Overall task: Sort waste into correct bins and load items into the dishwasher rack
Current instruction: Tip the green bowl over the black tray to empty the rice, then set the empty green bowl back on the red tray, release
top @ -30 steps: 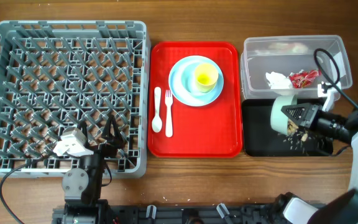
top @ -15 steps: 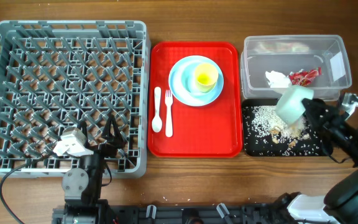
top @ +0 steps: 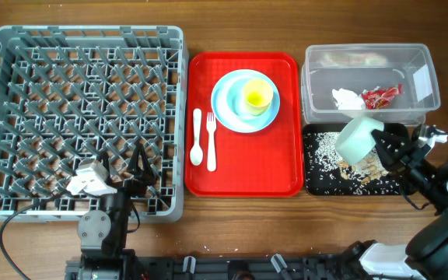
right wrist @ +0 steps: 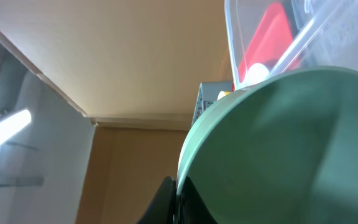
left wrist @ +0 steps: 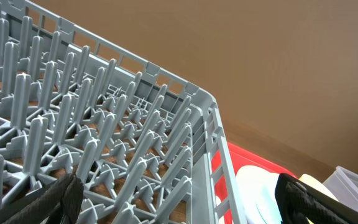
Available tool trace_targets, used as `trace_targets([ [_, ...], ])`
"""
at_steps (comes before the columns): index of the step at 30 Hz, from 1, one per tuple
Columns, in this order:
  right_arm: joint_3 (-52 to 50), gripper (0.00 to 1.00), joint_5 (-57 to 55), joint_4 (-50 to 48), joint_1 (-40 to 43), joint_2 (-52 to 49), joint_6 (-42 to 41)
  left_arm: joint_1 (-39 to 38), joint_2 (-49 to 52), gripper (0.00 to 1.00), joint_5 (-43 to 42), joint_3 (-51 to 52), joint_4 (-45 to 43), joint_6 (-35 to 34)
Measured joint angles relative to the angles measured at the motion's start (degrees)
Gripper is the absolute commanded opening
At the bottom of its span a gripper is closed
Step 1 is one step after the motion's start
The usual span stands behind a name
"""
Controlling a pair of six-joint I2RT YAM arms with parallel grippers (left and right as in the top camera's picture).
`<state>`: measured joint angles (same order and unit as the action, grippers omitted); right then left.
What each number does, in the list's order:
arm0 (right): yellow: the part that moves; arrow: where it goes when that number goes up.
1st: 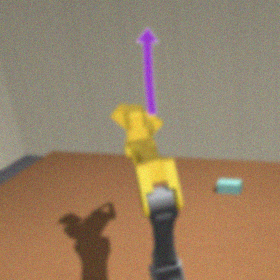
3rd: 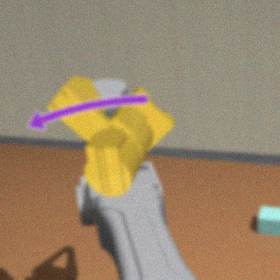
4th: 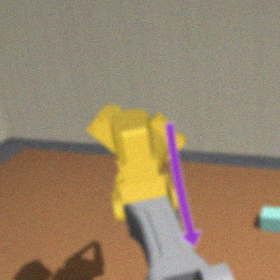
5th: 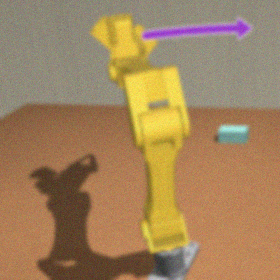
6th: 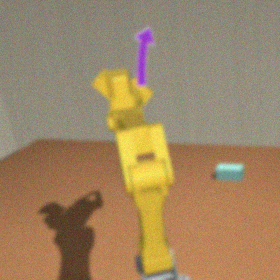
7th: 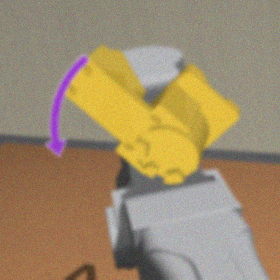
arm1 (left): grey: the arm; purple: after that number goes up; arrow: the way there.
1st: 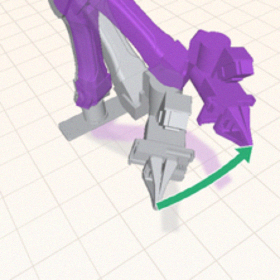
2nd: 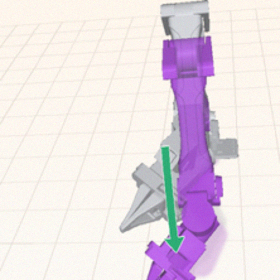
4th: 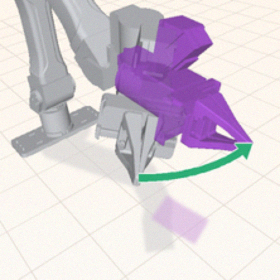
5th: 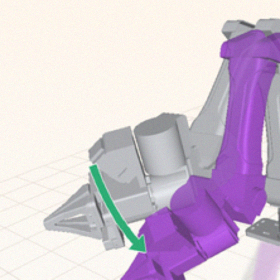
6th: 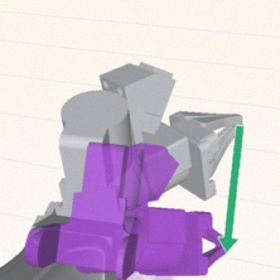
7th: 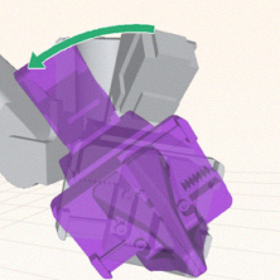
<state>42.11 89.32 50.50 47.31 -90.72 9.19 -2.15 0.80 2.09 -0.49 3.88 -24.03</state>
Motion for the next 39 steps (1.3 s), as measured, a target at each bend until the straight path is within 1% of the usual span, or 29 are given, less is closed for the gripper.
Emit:
trace_targets([
  [3, 0.1, 0.04, -0.2, 0.7, -0.2, 1.9, -0.2, 0.0, 0.0, 1.0, 0.0, 0.0, 0.0, 0.0],
  [5, 2.0, 0.04, -0.6, 0.6, -1.1, 8.1, -2.7, 0.0, 0.0, 1.0, 0.0, 0.0, 0.0, 0.0],
  [6, 3.4, 0.04, -0.9, -1.5, -1.6, 11.8, -6.3, 0.0, 0.0, 1.0, 0.0, 0.0, 0.0, 0.0],
  [7, 6.1, 0.04, -1.2, -5.7, -2.1, 17.9, -10.4, 0.0, 0.0, 1.0, 0.0, 0.0, 0.0, 0.0],
  [8, 6.7, 0.04, -4.0, -8.6, -3.4, 22.5, -14.3, 0.0, 0.0, 1.0, 0.0, 0.0, 0.0, 0.0],
  [9, 7.1, 0.04, -8.7, -9.4, -5.7, 27.4, -17.2, 0.0, 0.0, 1.0, 0.0, 0.0, 0.0, 0.0],
  [11, 7.4, 0.04, -20.9, -9.9, -14.6, 37.5, -22.6, 0.0, 0.0, 1.0, 0.0, 0.0, 0.0, 0.0],
  [13, 7.5, 0.04, -33.7, -10.1, -26.4, 42.2, -26.2, 0.0, 0.0, 1.0, 0.0, 0.0, 0.0, 0.0],
  [14, 7.6, 0.04, -40.2, -9.7, -33.2, 42.4, -27.6, 0.0, 0.0, 1.0, 0.0, 0.0, 0.0, 0.0],
  [15, 7.6, 0.04, -45.9, -9.3, -41.2, 41.9, -28.4, 0.0, 0.0, 1.0, 0.0, 0.0, 0.0, 0.0],
  [16, 7.6, 0.04, -50.4, -9.4, -47.0, 41.1, -28.9, 0.0, 0.0, 1.0, 0.0, 0.0, 0.0, 0.0],
  [17, 7.6, 0.04, -55.9, -9.5, -55.1, 39.2, -29.5, 0.0, 0.0, 1.0, 0.0, 0.0, 0.0, 0.0],
  [18, 7.6, 0.04, -62.2, -9.5, -63.5, 35.8, -30.9, 0.0, 0.0, 1.0, 0.0, 0.0, 0.0, 0.0],
  [19, 7.6, 0.04, -67.0, -9.7, -70.0, 32.3, -32.0, 0.0, 0.0, 1.0, 0.0, 0.0, 0.0, 0.0],
  [21, 7.7, 0.04, -73.3, -10.6, -79.4, 25.4, -33.8, 0.0, 0.0, 1.0, 0.0, 0.0, 0.0, 0.0],
  [23, 7.7, 0.04, -78.5, -12.3, -86.5, 16.5, -35.0, 0.0, 0.0, 1.0, 0.0, 0.0, 0.0, 0.0],
  [25, 7.7, 0.04, -82.1, -15.9, -89.7, 8.8, -36.2, 0.0, 0.0, 1.0, 0.0, 0.0, 0.0, 0.0],
  [27, 7.7, 0.04, -83.6, -18.3, -90.7, 3.1, -36.4, 0.0, 0.0, 1.0, 0.0, 0.0, 0.0, 0.0],
  [31, 7.8, 0.06, -84.2, -23.6, -90.6, 2.6, -36.4, 0.0, 0.0, 1.0, 0.0, 0.0, 0.0, 0.0],
  [33, 7.9, 0.24, -82.9, -25.8, -90.6, 2.6, -36.3, 0.0, 0.0, 1.0, 0.0, 0.0, 0.0, 0.0],
  [35, 7.9, 0.32, -82.0, -25.5, -90.6, 2.6, -36.3, 0.0, 0.0, 1.0, 0.0, 0.0, 0.0, 0.0],
  [36, 7.9, 0.4, -82.2, -24.8, -90.6, 2.6, -36.2, 0.0, 0.0, 1.0, 0.0, 0.0, 0.0, 0.0],
  [37, 7.9, 0.42, -82.4, -24.6, -90.6, 2.6, -36.2, 0.0, 0.0, 1.0, 0.0, 0.0, 0.0, 0.0],
  [39, 7.9, 0.42, -82.8, -24.2, -89.6, 3.9, -36.2, 0.0, 0.0, 1.0, 0.0, 0.0, 0.0, 0.0],
])
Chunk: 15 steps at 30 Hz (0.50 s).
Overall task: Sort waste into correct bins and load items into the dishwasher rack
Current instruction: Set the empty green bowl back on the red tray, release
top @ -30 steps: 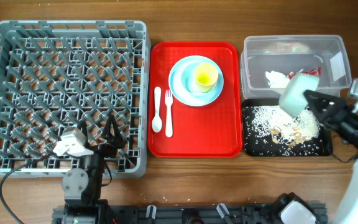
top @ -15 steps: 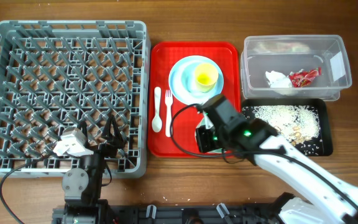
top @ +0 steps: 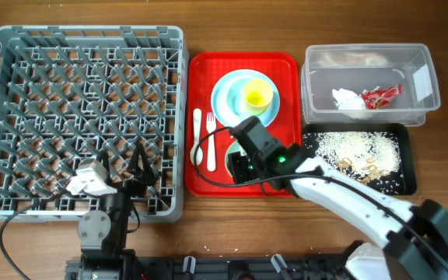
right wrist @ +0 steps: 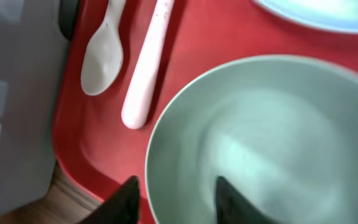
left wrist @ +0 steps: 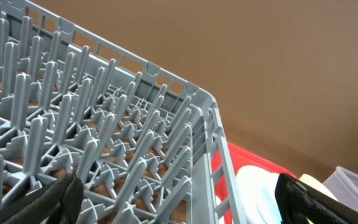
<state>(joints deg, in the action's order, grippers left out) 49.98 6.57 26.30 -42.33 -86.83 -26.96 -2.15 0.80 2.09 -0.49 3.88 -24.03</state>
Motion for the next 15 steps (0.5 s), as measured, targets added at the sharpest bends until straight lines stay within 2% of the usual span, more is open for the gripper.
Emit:
trace_targets([
  [3, 0.0, 0.4, -0.9, 2.5, 4.1, 8.6, 1.1, 0.0, 0.0, 1.0, 0.0, 0.0, 0.0, 0.0],
  [6, 0.5, 0.4, -2.7, 9.0, 9.9, 24.1, 2.9, 0.0, 0.0, 1.0, 0.0, 0.0, 0.0, 0.0],
  [9, 0.9, 0.42, -7.8, 14.1, 16.6, 47.6, 3.1, 0.0, 0.0, 1.0, 0.0, 0.0, 0.0, 0.0],
  [12, 2.1, 0.44, -12.0, 16.0, 18.0, 69.0, 3.0, 0.0, 0.0, 1.0, 0.0, 0.0, 0.0, 0.0],
  [15, 3.8, 0.49, -16.5, 19.9, 18.1, 84.7, 3.0, 0.0, 0.0, 1.0, 0.0, 0.0, 0.0, 0.0],
])
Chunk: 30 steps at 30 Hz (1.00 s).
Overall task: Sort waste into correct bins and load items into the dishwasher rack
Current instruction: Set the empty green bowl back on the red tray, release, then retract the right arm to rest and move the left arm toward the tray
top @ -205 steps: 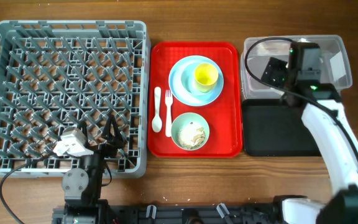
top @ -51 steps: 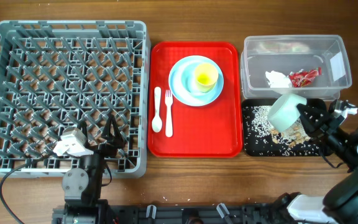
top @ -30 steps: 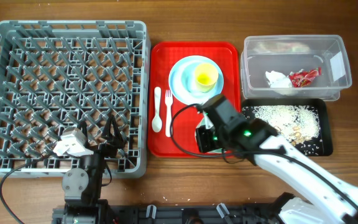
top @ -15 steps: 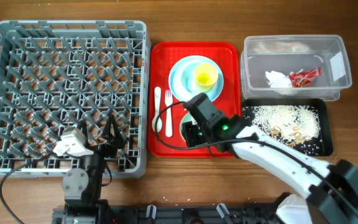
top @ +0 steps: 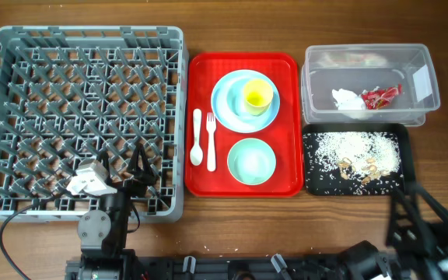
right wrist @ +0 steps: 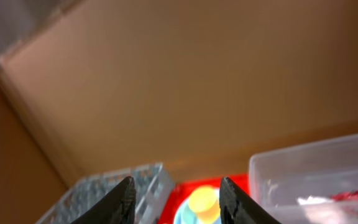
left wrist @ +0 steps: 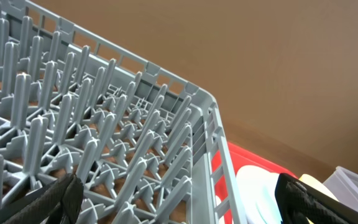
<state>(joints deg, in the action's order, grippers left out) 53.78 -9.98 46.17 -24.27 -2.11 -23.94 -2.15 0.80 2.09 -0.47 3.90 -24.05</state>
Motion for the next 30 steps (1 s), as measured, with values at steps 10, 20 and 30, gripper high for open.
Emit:
trace_targets([
  [10, 0.7, 1.0, -4.0, 15.2, 0.1, -0.9, -3.7, 0.0, 0.0, 1.0, 0.0, 0.0, 0.0, 0.0],
  [20, 0.5, 1.0, -3.5, 32.5, 0.1, -1.0, -38.2, 0.0, 0.0, 1.0, 0.0, 0.0, 0.0, 0.0],
  [30, 0.3, 1.0, -3.3, 40.5, 0.1, -1.0, -88.3, 0.0, 0.0, 1.0, 0.0, 0.0, 0.0, 0.0],
])
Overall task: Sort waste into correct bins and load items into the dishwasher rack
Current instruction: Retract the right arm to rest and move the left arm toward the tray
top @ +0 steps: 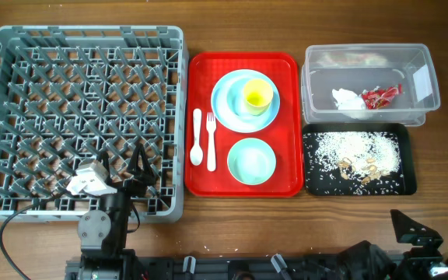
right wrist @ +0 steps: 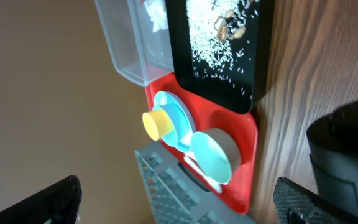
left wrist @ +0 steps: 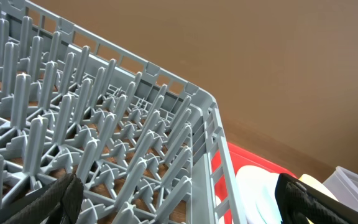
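Note:
A pale green bowl point(top: 251, 161) stands upright on the red tray point(top: 286, 183), in front of a light blue plate point(top: 232, 109) that carries a yellow cup point(top: 257, 95). A white spoon point(top: 196, 140) and fork point(top: 211, 140) lie at the tray's left. The grey dishwasher rack holds nothing. My left gripper point(left wrist: 179, 208) is open low over the rack's front right corner. My right gripper point(right wrist: 179, 208) is open and holds nothing at the table's front right, well away from the bowl point(right wrist: 213, 155).
A clear bin point(top: 426, 101) at the back right holds a red wrapper and crumpled paper. In front of it a black tray point(top: 311, 183) holds rice and food scraps. Part of the right arm point(top: 415, 230) shows at the front right edge.
The right wrist camera faced the wall over the tray and bin; it now looks at the table from the front right corner. The bowl and the left arm have not moved.
My right gripper first held the green bowl tilted over the black tray. Then it had the bowl low over the red tray's front. After that the bowl stood alone on the tray with the arm back at the front right, where it still is, open.

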Available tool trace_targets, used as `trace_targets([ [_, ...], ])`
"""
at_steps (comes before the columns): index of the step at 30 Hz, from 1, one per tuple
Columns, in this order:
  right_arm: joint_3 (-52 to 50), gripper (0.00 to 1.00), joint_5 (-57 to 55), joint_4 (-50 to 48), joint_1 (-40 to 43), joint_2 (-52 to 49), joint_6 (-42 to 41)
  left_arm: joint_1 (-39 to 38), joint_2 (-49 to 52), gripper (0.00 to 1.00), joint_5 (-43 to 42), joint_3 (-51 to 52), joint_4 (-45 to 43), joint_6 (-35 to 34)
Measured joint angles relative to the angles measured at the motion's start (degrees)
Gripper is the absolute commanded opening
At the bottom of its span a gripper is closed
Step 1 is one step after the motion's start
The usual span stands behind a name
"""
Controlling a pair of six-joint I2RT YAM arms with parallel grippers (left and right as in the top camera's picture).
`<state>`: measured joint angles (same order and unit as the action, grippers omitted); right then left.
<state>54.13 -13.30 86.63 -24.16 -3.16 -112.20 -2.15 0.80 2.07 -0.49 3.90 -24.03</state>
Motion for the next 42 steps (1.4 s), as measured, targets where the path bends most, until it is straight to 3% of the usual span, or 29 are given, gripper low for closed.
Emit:
trace_targets([
  [8, 0.0, 1.0, 0.0, 0.0, 0.0, 0.0, -5.5, 0.0, 0.0, 1.0, 0.0, 0.0, 0.0, 0.0],
  [14, 0.0, 1.0, 0.0, 0.2, 0.0, 0.0, -5.7, -0.1, 0.0, 1.0, -19.2, -0.4, -9.9, -6.9],
  [16, 0.0, 1.0, 0.0, 0.2, 0.0, 0.0, -5.7, -0.1, 0.3, 1.0, -21.7, -4.3, -5.5, -9.6],
  [18, 0.0, 1.0, 0.0, 0.1, 0.0, 0.0, -5.7, -0.1, 2.9, 1.0, -22.9, -13.6, 6.1, -11.1],
  [21, 0.0, 1.0, 0.0, 0.2, 0.0, -0.1, -5.9, -0.1, 13.8, 1.0, -24.8, -30.1, 22.0, -10.6],
  [25, -0.1, 1.0, 0.2, 0.4, 0.0, -0.2, -5.9, -0.4, 41.5, 1.0, -29.2, -58.6, 50.9, -4.4],
  [29, -0.1, 1.0, 0.2, 0.4, 0.0, -0.2, -6.1, -1.7, 63.3, 1.0, -36.6, -65.4, 55.8, -1.1],
  [34, -0.1, 1.0, 0.2, 0.4, 0.0, -0.2, -6.1, -9.7, 79.4, 1.0, -44.2, -65.4, 51.5, 0.8],
  [37, -0.1, 0.99, 0.2, 0.4, 0.0, -0.2, -6.1, -15.0, 84.0, 0.69, -40.7, -65.4, 46.8, -1.3],
  [38, -0.1, 1.0, 0.2, 0.4, 0.0, -0.2, -6.1, -17.7, 85.2, 0.48, -37.2, -65.4, 44.2, -2.7],
  [39, -0.1, 1.0, 0.2, 0.4, 0.0, -0.2, -6.1, -20.2, 85.9, 0.33, -33.6, -65.4, 42.7, -3.7],
  [41, -0.1, 1.0, 0.2, 0.4, 0.0, -0.2, -6.1, -25.2, 86.0, 0.24, -22.0, -65.4, 39.8, -6.2],
  [42, -0.1, 1.0, 0.2, 0.4, 0.0, -0.2, -6.1, -27.7, 86.0, 0.35, -14.5, -65.4, 38.8, -7.0],
])
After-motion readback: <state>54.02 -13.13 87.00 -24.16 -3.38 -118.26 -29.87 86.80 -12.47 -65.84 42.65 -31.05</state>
